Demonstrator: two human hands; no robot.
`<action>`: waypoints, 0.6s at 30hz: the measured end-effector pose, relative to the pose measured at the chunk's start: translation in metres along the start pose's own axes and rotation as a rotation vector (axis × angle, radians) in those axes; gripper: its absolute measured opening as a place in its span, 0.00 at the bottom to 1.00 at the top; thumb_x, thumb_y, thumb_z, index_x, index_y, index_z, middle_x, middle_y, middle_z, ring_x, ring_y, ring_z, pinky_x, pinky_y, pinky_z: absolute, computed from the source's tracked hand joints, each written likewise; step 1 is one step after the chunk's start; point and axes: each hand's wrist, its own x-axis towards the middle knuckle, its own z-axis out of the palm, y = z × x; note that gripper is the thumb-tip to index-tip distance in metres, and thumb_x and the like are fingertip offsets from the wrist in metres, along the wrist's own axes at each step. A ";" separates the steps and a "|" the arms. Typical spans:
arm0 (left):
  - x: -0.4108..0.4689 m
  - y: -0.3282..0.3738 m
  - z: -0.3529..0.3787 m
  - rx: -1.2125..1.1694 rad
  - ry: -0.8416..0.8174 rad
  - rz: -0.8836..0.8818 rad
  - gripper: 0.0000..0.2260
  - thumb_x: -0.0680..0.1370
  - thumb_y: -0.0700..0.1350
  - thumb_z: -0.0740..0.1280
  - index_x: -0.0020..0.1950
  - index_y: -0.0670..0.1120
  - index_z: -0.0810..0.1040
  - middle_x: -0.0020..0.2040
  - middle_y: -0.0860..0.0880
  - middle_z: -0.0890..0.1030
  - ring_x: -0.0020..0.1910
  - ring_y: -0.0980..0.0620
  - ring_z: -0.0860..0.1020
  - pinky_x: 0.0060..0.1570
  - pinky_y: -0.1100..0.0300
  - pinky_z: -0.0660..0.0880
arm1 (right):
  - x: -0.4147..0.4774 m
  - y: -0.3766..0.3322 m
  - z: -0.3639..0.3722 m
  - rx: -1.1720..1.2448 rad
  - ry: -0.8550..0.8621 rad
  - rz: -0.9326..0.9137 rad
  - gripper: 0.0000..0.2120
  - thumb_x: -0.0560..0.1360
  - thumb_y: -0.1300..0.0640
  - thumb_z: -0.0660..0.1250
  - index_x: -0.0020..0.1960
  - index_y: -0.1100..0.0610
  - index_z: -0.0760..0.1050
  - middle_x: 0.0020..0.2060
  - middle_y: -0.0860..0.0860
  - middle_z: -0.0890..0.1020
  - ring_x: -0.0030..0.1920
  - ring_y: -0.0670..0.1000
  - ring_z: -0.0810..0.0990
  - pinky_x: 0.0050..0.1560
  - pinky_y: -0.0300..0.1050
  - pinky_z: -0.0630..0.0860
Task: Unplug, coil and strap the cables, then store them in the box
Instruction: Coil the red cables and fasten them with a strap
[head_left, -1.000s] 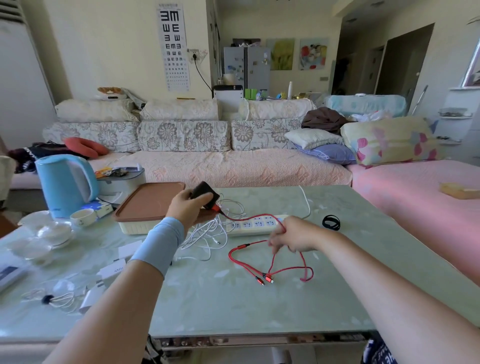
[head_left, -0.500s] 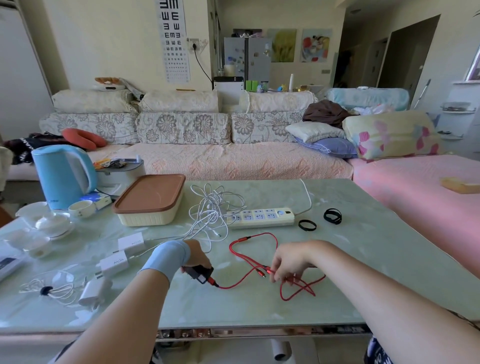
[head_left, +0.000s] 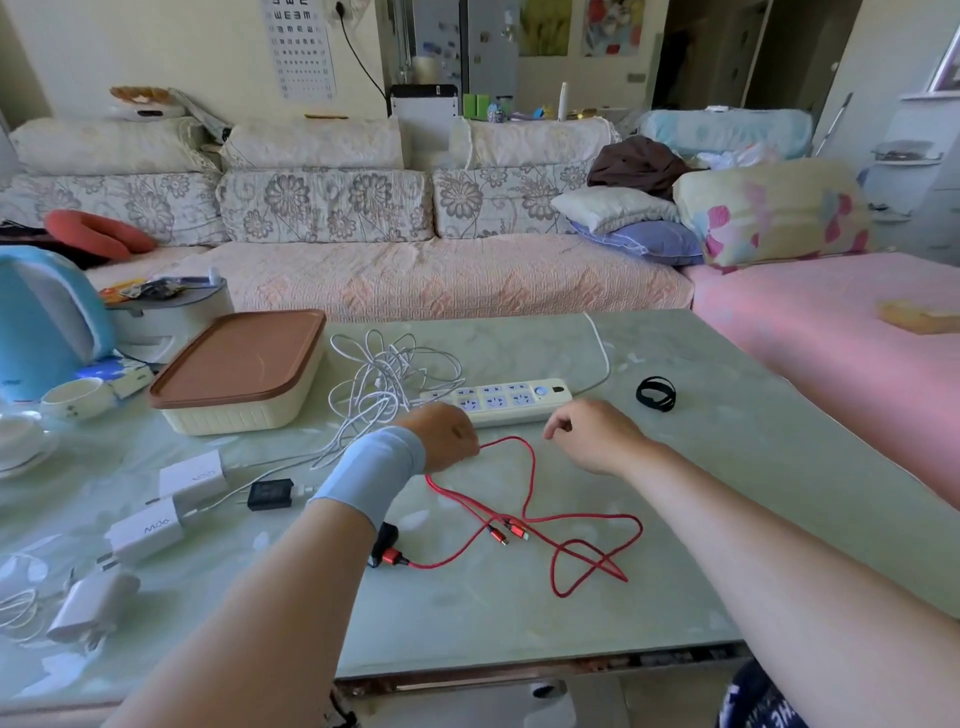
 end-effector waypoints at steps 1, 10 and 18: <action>0.009 0.010 0.003 -0.027 0.057 0.015 0.11 0.78 0.51 0.63 0.56 0.51 0.81 0.56 0.49 0.81 0.52 0.46 0.78 0.56 0.55 0.76 | 0.006 0.011 -0.001 -0.026 0.041 0.017 0.13 0.76 0.57 0.60 0.47 0.46 0.83 0.46 0.42 0.82 0.49 0.49 0.79 0.46 0.43 0.74; 0.086 0.099 0.054 -0.150 0.140 0.242 0.16 0.77 0.43 0.62 0.64 0.51 0.76 0.63 0.50 0.76 0.61 0.48 0.74 0.60 0.58 0.71 | 0.043 0.115 -0.006 -0.260 0.224 0.106 0.19 0.75 0.64 0.62 0.64 0.53 0.76 0.63 0.54 0.75 0.66 0.58 0.69 0.61 0.49 0.71; 0.126 0.120 0.093 -0.114 0.042 0.212 0.18 0.78 0.43 0.60 0.67 0.56 0.74 0.66 0.48 0.75 0.62 0.46 0.75 0.62 0.55 0.72 | 0.062 0.145 -0.001 -0.287 0.094 0.152 0.21 0.75 0.63 0.60 0.63 0.48 0.76 0.65 0.50 0.76 0.66 0.56 0.72 0.65 0.50 0.66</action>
